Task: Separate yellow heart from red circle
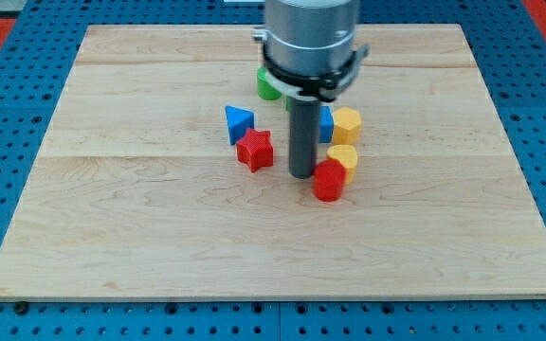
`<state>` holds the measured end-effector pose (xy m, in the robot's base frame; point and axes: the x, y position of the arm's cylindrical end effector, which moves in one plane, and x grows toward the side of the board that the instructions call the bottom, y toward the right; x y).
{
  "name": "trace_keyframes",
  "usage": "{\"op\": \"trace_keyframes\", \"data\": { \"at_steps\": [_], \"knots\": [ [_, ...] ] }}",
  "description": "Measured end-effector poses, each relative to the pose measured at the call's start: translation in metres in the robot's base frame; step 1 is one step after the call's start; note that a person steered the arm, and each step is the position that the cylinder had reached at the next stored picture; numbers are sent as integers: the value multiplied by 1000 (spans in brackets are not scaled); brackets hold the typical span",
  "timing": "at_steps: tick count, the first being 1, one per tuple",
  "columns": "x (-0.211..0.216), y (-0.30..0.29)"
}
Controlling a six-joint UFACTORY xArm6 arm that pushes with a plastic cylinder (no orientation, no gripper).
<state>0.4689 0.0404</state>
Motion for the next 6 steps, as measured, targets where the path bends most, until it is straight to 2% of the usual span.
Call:
{"op": "trace_keyframes", "data": {
  "at_steps": [2, 3, 4, 5, 6],
  "knots": [
    [-38, 9],
    [-7, 88],
    [28, 111],
    [48, 85],
    [-4, 108]
  ]
}}
